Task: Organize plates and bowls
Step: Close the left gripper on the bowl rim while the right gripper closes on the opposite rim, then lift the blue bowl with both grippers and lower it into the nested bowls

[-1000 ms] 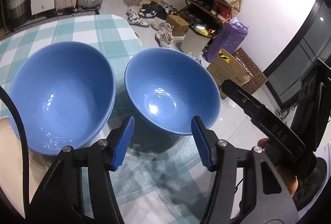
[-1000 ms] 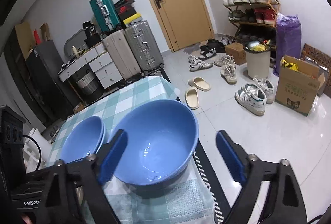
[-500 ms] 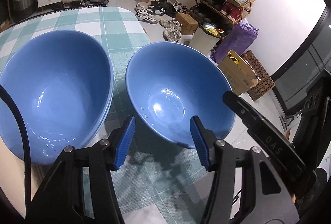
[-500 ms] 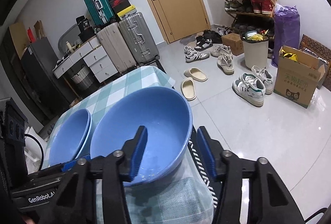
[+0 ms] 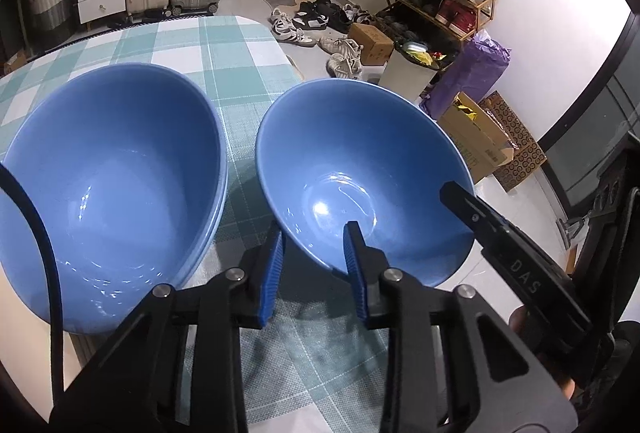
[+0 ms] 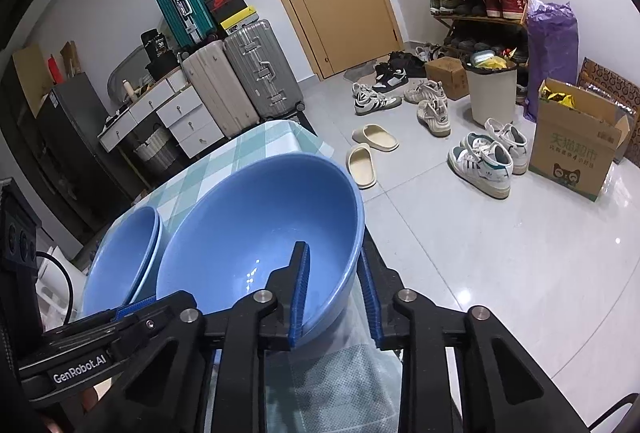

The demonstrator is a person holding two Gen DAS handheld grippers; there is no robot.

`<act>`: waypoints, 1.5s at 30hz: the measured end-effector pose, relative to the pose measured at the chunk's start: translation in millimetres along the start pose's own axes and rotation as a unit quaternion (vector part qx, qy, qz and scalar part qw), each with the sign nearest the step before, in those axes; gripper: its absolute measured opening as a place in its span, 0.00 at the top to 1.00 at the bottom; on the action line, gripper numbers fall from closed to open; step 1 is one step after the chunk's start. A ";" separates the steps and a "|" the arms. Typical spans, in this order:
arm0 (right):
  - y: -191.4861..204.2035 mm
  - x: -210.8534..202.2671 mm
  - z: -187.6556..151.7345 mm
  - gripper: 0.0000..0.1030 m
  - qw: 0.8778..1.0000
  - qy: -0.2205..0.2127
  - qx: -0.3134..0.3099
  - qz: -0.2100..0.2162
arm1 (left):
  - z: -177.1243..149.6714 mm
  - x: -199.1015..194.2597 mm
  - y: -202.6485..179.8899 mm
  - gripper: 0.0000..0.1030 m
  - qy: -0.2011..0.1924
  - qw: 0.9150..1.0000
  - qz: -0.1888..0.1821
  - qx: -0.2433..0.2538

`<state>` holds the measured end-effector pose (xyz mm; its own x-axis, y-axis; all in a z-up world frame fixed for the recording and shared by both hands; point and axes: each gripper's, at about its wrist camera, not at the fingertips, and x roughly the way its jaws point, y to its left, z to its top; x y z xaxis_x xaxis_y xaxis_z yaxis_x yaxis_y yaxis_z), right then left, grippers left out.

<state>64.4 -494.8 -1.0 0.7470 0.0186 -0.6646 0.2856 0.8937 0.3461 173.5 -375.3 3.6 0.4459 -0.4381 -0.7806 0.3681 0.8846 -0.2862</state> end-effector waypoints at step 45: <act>30.2 -50.3 1.7 0.80 0.997 -0.062 -0.039 -0.007 | -0.9 -87.2 -21.3 0.74 -0.062 0.997 0.013 0.047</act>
<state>36.5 -469.5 43.9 0.8128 -0.0448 -0.5808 0.2519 0.9260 0.2811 126.1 -355.9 77.3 0.5508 -0.4375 -0.7108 0.4276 0.8793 -0.2099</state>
